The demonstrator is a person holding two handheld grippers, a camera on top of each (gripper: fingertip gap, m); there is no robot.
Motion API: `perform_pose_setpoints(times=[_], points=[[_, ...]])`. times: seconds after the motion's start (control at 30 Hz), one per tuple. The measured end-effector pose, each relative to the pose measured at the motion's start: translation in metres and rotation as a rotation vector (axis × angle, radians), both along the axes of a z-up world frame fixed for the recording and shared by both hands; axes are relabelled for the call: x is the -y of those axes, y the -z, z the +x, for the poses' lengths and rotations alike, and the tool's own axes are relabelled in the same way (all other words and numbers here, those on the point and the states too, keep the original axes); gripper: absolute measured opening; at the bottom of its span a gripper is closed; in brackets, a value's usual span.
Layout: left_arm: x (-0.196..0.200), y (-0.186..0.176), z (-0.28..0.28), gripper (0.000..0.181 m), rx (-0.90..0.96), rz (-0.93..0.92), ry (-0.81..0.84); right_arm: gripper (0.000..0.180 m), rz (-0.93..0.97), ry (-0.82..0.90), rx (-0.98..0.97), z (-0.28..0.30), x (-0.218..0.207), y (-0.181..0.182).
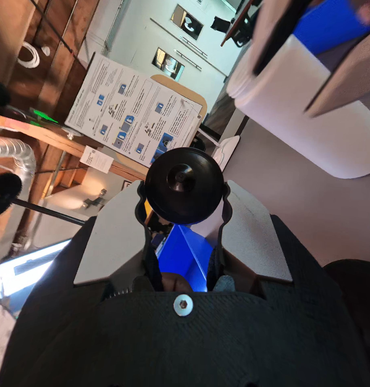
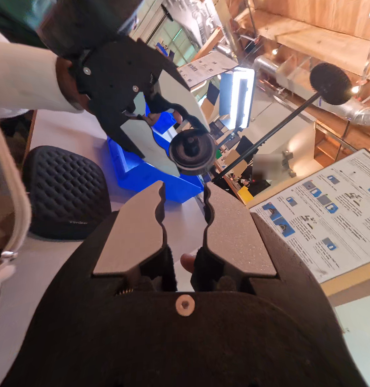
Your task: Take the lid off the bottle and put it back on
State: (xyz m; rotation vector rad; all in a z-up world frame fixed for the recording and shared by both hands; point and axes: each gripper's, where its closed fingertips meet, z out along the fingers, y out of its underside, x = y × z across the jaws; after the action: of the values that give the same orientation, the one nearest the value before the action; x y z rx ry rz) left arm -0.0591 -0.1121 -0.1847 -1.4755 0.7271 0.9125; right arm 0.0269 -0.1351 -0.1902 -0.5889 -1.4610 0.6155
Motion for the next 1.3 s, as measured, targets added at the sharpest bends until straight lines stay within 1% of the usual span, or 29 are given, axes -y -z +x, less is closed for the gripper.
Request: perform_pose_setpoints(times=[0.1,0.23,0.3,0.33,0.37,0.4,0.43,0.5,0.53,0.6,0.63,0.67,0.7,0.73,0.8,0.9,1.0,1.1,1.13,1.23,1.3], points=[[-0.004,0.002,0.014,0.070,-0.090,-0.022,-0.002,0.034,0.012,-0.009,0.026,-0.018,0.000,-0.001],[-0.012,0.008,0.034,0.071,-0.110,-0.056,0.065,0.034,0.020,-0.006,0.003,-0.030,-0.002,-0.012],[-0.014,0.008,0.045,0.071,-0.105,-0.066,0.110,0.035,0.043,0.009,0.038,-0.036,-0.006,-0.008],[-0.015,0.010,0.051,0.071,-0.100,-0.081,0.134,0.034,0.053,0.018,0.049,-0.037,-0.009,-0.006],[-0.016,0.012,0.054,0.071,-0.094,-0.095,0.150,0.026,0.062,0.030,0.041,-0.037,-0.011,-0.007],[-0.017,0.012,0.057,0.072,-0.084,-0.097,0.171,0.022,0.080,0.037,0.039,-0.035,-0.013,-0.008],[-0.017,0.011,0.061,0.074,-0.054,-0.089,0.207,0.022,0.091,0.034,0.046,-0.032,-0.014,-0.009],[-0.016,0.001,0.071,0.078,0.097,-0.035,0.308,0.022,0.072,0.034,0.049,-0.023,-0.019,-0.015],[-0.015,-0.007,0.074,0.089,0.213,0.001,0.372,0.022,0.051,0.036,0.055,-0.016,-0.025,-0.020],[-0.018,-0.018,0.078,0.114,0.513,0.028,0.513,0.022,-0.042,0.034,0.063,0.001,-0.044,-0.037],[-0.024,-0.016,0.080,0.128,0.672,-0.005,0.578,0.022,-0.108,0.020,0.095,0.010,-0.054,-0.044],[-0.033,-0.010,0.081,0.135,0.808,-0.064,0.621,0.022,-0.186,-0.003,0.161,0.016,-0.063,-0.049],[-0.044,0.001,0.082,0.141,0.902,-0.125,0.632,0.022,-0.260,-0.028,0.242,0.022,-0.071,-0.053],[-0.057,0.013,0.082,0.145,0.951,-0.172,0.621,0.022,-0.316,-0.047,0.311,0.025,-0.080,-0.056],[-0.080,0.030,0.082,0.145,0.951,-0.206,0.583,0.023,-0.403,-0.079,0.458,0.025,-0.094,-0.059],[-0.097,0.045,0.097,0.145,0.885,-0.270,0.628,0.023,-0.485,-0.109,0.628,0.016,-0.105,-0.054],[-0.106,0.054,0.112,0.145,0.895,-0.338,0.654,0.022,-0.473,-0.104,0.748,0.007,-0.107,-0.041],[-0.119,0.060,0.118,0.143,0.874,-0.286,0.656,0.023,-0.441,-0.076,0.822,0.001,-0.112,-0.027],[-0.123,0.063,0.120,0.138,0.875,-0.265,0.662,0.022,-0.442,-0.070,0.834,0.000,-0.113,-0.023],[-0.129,0.073,0.122,0.105,0.926,-0.225,0.691,0.023,-0.483,-0.069,0.900,0.001,-0.112,-0.010],[-0.128,0.074,0.124,0.100,0.972,-0.198,0.733,0.023,-0.489,-0.067,0.887,0.000,-0.113,-0.010]])
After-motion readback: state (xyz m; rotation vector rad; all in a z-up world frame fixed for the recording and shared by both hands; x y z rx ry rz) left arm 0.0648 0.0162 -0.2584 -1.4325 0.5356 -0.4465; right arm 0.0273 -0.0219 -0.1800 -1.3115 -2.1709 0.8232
